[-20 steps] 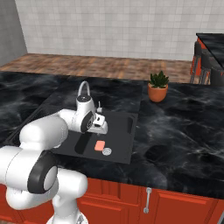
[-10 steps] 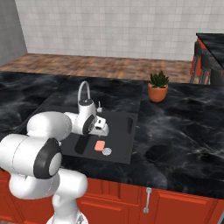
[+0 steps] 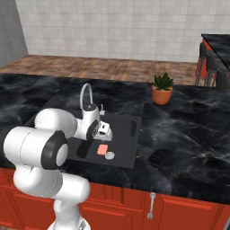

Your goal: Pick up the dish brush and bar soap from the sink, and place them back in the cabinet, and close the cabinet door.

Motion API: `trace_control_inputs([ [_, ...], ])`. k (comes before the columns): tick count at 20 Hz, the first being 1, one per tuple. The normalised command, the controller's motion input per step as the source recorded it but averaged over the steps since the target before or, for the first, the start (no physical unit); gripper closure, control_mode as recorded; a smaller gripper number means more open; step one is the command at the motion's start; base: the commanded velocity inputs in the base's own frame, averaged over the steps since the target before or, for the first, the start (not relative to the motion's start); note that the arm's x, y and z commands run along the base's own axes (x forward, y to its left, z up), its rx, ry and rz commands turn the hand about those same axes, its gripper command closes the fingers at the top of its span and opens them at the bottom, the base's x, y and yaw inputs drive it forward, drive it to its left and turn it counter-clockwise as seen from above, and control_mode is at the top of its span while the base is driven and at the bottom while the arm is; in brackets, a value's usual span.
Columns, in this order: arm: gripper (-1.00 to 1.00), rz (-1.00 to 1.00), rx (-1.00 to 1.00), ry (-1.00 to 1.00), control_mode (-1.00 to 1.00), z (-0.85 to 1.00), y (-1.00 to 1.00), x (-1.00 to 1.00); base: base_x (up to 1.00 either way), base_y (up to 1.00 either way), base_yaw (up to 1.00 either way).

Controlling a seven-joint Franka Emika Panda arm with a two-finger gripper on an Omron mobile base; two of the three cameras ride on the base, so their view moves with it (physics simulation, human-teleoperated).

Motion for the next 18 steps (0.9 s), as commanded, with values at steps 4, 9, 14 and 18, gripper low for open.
trace_control_inputs([
  [4, -1.0, 0.0, 0.0, 0.0, -1.0, -0.17, 0.0, 0.21, 0.0, 0.0, 0.0],
  [9, -1.0, 0.0, 0.0, 0.0, -1.0, -0.15, 0.0, 0.23, 0.0, 0.0, 0.0],
  [14, -1.0, 0.0, 0.0, 0.0, -1.0, -0.22, 0.0, 0.24, 0.0, 0.0, 0.0],
  [18, -1.0, 0.0, 0.0, 0.0, -1.0, -0.23, 0.0, 0.23, 0.0, 0.0, 0.0],
])
